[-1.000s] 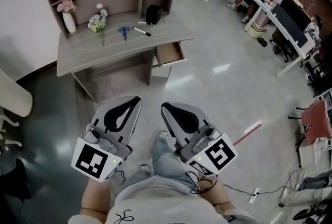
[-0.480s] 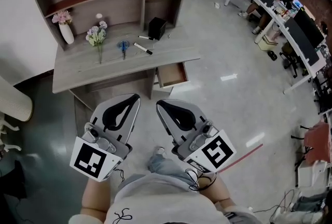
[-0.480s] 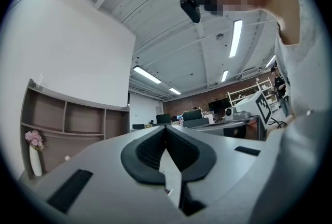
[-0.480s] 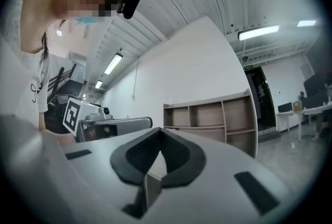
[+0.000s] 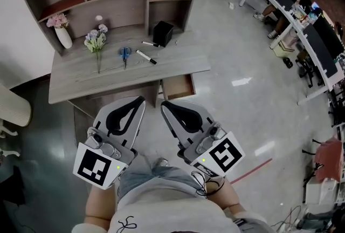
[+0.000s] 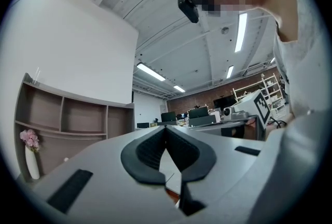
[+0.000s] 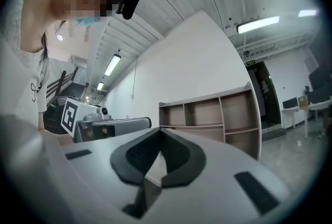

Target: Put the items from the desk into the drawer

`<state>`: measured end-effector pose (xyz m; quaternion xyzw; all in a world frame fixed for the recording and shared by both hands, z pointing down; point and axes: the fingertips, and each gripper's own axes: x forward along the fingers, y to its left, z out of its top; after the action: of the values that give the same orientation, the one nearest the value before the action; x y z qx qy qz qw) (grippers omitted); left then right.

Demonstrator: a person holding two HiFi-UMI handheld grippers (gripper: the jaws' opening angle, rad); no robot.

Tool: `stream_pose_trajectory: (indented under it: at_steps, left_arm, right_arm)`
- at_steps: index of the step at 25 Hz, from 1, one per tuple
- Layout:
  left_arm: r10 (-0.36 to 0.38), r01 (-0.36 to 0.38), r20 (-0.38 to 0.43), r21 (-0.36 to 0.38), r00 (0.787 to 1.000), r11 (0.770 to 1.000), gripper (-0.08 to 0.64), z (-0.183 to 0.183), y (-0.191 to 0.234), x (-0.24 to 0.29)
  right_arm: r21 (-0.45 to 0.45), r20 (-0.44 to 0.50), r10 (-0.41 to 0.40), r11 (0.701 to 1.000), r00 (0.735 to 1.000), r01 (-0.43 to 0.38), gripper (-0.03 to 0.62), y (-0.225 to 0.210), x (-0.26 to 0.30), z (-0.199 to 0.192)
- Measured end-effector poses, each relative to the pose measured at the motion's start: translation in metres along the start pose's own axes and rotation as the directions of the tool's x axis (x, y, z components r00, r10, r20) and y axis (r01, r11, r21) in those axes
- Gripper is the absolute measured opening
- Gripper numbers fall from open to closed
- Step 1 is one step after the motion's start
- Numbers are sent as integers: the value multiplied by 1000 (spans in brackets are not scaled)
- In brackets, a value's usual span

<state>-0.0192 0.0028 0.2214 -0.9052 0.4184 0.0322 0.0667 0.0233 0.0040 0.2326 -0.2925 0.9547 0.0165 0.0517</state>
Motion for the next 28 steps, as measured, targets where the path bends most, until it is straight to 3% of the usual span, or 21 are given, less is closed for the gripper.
stream_pose_trajectory:
  at_steps: [6, 21, 28]
  left_arm:
    - [-8, 8, -10, -14, 1000, 1000, 11, -19, 58, 21]
    - [-180, 179, -22, -13, 983, 984, 11, -43, 244, 74]
    - [-249, 249, -4, -41, 968, 968, 11, -55, 291, 82]
  right_arm:
    - [5, -16, -31, 999, 999, 31, 8, -32, 48, -16]
    - [-7, -21, -204, 979, 979, 204, 8, -105, 226, -35]
    - [-11, -41, -286, 958, 957, 286, 8, -118, 266, -48]
